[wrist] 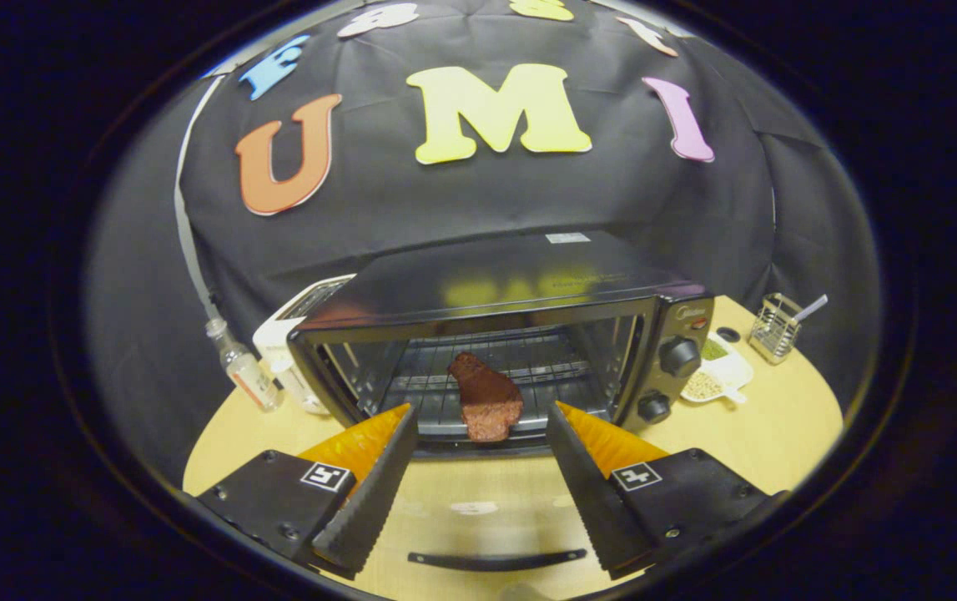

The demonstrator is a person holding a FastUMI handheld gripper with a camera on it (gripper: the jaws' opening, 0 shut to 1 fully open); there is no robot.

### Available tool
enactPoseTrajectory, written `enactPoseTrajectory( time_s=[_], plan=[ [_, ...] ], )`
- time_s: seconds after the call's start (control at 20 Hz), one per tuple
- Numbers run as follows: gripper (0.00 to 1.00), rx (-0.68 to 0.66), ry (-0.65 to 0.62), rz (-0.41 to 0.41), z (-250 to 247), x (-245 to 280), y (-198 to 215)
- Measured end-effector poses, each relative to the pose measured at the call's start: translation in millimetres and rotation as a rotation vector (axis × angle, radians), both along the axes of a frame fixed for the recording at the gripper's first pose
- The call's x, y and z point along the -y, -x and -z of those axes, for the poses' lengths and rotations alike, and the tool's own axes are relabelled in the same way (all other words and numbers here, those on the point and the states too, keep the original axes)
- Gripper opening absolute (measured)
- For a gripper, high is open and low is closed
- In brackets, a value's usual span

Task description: Open the toaster oven, put the food inside, and close the toaster oven door.

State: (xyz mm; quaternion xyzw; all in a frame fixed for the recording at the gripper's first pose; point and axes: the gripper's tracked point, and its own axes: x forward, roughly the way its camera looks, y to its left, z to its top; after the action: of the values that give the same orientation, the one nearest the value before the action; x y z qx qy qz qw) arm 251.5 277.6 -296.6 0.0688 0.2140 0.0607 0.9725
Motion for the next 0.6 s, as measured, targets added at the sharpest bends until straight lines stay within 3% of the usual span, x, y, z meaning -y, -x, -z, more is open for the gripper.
enactPoseTrajectory(
  time_s=[0.25,0.6],
  plan=[
    [0.99,-0.018,0.071,-0.063,-4,21,52],
    [0.99,-0.105,0.122,-0.067,44,58,108]
  ],
)
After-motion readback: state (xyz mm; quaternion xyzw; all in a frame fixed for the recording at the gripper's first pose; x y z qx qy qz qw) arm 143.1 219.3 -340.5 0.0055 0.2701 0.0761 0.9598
